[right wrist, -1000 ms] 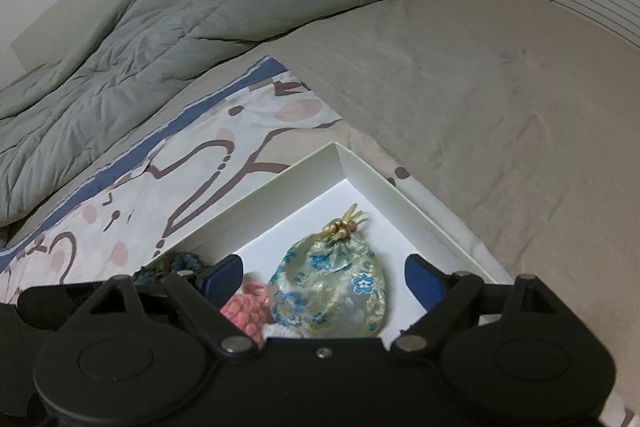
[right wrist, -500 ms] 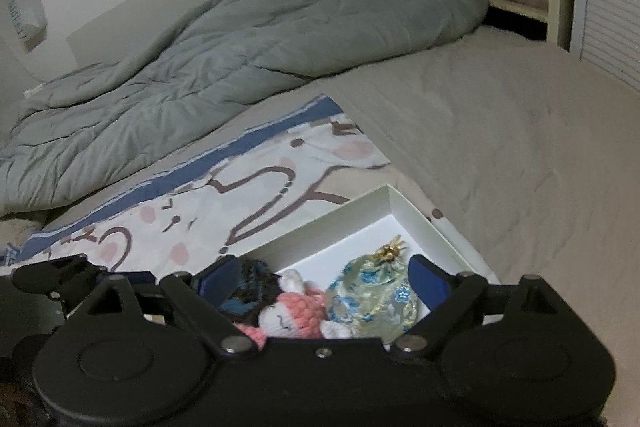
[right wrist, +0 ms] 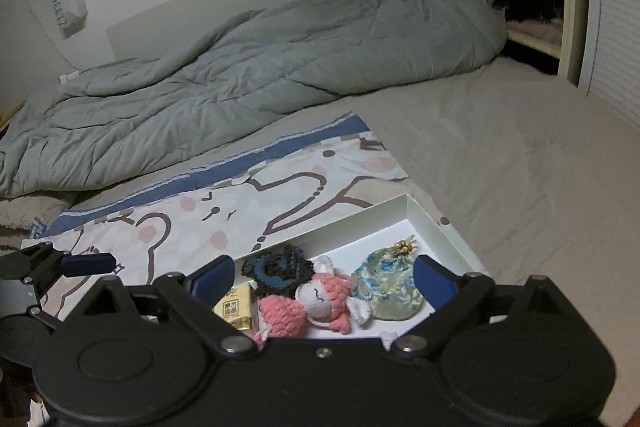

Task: Organize objects
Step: 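Lower the doll and pouch into the box and open both tools, then withdraw both tools upward away from the filled white box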

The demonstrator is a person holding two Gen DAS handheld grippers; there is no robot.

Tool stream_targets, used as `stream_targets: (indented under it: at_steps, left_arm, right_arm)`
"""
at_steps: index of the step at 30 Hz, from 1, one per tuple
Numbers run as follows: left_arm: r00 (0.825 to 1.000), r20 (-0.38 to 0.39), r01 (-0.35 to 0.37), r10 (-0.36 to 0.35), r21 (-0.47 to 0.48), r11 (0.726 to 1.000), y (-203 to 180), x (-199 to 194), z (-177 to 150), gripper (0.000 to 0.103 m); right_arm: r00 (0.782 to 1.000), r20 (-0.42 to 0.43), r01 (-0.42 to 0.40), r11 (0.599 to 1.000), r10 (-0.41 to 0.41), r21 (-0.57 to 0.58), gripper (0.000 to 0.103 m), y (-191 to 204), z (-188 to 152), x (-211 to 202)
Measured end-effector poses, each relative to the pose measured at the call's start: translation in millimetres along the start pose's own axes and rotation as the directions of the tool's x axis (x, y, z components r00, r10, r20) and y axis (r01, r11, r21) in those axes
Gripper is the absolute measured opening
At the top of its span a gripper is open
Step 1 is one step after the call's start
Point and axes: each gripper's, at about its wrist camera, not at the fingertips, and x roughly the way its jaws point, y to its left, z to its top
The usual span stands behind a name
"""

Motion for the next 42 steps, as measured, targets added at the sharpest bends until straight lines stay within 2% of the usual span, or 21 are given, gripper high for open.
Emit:
stream_targets:
  at_steps: [12,19,22,31,36,42]
  left_arm:
    - [0.992,0.045,-0.112,0.116,-0.079,0.991,-14,-58,-24,0.103]
    - [0.995,0.028,-0.095,0.1,-0.134,0.986,-20,-81,-38,0.103]
    - [0.993,0.027,-0.111,0.117,-0.151,0.982,-22,-88,-45,0.103]
    - [0.987,0.002,-0.154,0.159,-0.231,0.961,-12,-89,-64,0.103]
    - [0.981,-0.016,-0.194,0.195,-0.226,0.955,-10,-84,-71,0.103]
    - [0.98,-0.025,-0.2,0.2,-0.234,0.952,-10,-86,-73,0.103]
  right_arm:
    - [1.0,0.016,0.015,0.999,-0.014,-0.05,0.099,8,-32,-53]
    - [0.999,0.034,0.036,0.998,-0.034,-0.059,0.1,3,-54,-76]
    - [0.998,0.049,0.038,0.997,-0.035,-0.064,0.1,1,-65,-83]
    - [0.997,0.048,0.054,0.998,-0.051,-0.043,0.1,-4,-87,-86]
    - [0.998,0.026,0.058,0.997,-0.057,-0.049,0.1,0,-94,-84]
    - [0.996,0.015,0.089,0.993,-0.088,-0.08,0.1,8,-98,-83]
